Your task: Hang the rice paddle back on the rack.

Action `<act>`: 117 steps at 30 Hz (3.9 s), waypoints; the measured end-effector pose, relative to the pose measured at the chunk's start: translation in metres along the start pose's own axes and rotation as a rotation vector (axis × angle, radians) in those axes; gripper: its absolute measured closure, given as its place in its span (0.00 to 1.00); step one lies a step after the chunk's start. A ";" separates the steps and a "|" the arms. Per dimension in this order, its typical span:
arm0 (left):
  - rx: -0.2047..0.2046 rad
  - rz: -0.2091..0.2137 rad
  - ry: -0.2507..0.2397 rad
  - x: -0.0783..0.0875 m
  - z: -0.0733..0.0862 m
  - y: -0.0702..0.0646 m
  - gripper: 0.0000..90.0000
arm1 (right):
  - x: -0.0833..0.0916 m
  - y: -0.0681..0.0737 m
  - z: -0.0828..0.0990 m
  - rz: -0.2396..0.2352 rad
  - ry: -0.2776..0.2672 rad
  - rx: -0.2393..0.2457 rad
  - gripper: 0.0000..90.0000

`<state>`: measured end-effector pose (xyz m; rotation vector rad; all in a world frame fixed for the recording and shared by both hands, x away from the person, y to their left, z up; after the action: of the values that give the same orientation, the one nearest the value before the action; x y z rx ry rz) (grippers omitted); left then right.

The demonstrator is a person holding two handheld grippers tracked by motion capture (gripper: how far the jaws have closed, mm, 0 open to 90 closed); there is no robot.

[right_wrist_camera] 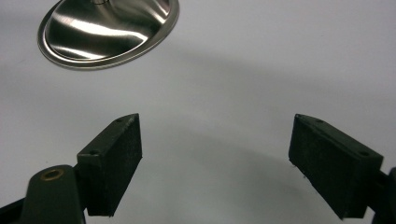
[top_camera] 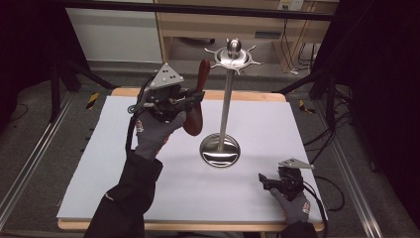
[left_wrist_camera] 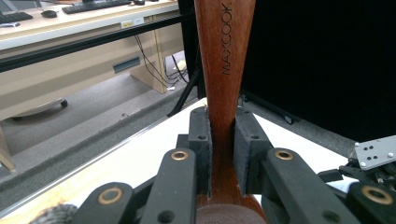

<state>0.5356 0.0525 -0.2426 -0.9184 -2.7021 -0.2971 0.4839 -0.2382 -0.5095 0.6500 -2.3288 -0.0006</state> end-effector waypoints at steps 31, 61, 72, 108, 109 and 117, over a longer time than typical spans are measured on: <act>0.024 0.008 -0.014 -0.020 0.001 -0.008 0.87 | 0.000 0.000 0.000 -0.002 0.001 0.000 0.19; 0.058 -0.013 -0.067 -0.034 0.003 -0.011 0.86 | -0.001 0.001 0.001 0.000 0.005 0.000 0.19; 0.061 0.004 -0.088 -0.025 0.014 -0.009 0.78 | -0.002 0.001 0.002 0.003 0.009 0.002 0.19; 0.070 -0.032 0.062 0.006 0.139 0.022 0.61 | -0.004 0.002 0.005 -0.015 0.009 -0.010 0.18; 0.073 -0.032 0.069 0.007 0.143 0.023 0.61 | -0.004 0.002 0.005 -0.016 0.009 -0.013 0.18; 0.065 -0.057 0.140 0.009 0.178 0.031 0.58 | -0.003 -0.001 0.007 -0.014 0.005 -0.030 0.18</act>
<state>0.5146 0.1310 -0.4045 -0.7734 -2.5959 -0.2728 0.4816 -0.2388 -0.5162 0.6511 -2.3149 -0.0406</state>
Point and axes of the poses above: each handheld gripper's, and its own axes: x roughly backward along the jaws, z roughly out of its underside, y roughly to its left, the point moved 7 cm from there along -x, roughly forward along the jaws, and after that the axes turned 9 degrees about -z, right-handed, at the moved point
